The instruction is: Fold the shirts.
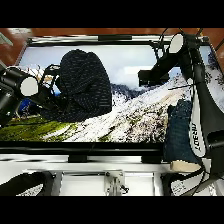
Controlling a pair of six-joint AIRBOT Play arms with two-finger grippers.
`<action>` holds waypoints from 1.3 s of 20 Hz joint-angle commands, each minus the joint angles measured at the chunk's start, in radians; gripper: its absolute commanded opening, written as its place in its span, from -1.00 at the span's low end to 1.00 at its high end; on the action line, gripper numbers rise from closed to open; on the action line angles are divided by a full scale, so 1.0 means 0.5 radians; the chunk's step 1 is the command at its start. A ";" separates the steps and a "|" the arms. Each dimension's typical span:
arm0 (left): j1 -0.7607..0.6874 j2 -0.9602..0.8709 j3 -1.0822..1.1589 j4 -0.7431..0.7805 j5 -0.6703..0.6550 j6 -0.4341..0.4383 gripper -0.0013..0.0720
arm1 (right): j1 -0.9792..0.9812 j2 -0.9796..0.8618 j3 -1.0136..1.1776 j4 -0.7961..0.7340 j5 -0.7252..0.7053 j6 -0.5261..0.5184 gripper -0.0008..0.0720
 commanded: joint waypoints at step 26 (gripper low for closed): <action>0.089 -0.060 -0.005 0.079 0.547 0.174 -0.09 | -0.028 -0.001 0.002 0.681 -1.071 0.571 0.44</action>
